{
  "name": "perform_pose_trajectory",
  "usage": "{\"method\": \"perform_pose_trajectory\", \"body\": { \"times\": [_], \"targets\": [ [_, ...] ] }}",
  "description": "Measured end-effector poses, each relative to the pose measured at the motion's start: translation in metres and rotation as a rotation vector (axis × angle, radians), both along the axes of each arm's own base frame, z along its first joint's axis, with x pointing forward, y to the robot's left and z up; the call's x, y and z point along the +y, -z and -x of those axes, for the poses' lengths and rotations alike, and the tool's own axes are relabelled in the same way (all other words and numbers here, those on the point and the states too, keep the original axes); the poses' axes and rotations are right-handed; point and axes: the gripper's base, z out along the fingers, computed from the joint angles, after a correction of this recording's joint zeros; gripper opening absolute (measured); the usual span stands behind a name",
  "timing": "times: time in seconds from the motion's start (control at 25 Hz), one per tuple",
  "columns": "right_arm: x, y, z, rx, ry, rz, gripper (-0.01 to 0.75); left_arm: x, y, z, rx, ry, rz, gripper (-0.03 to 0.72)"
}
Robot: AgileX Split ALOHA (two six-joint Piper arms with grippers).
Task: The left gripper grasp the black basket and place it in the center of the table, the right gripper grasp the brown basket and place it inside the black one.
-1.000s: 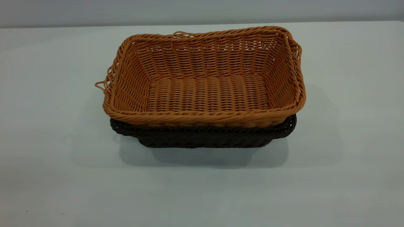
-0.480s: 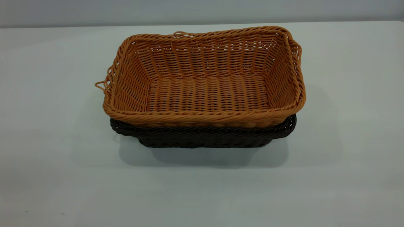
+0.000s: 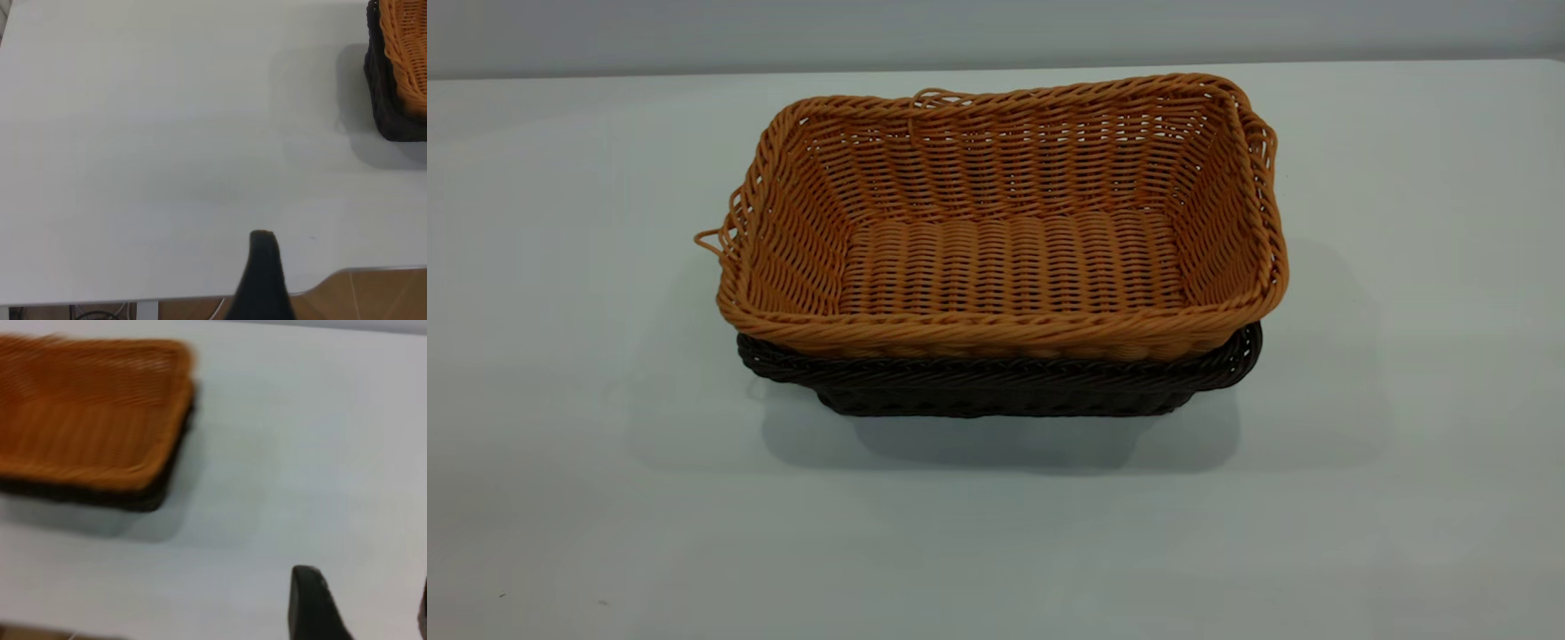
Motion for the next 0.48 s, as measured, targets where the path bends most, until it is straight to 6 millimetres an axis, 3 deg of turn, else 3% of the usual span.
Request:
{"method": "perform_pose_trajectory", "body": {
  "times": [0.16,0.48],
  "targets": [
    [-0.0054,0.0006,-0.0007,0.009,0.103,-0.024,0.272,0.0000,0.0000,0.0000,0.000,0.000,0.000,0.548],
    [-0.0083,0.0011,-0.0009,0.011,0.133,-0.013,0.236,0.0000,0.0000,0.0000,0.000,0.000,0.000,0.548]
  ]
}}
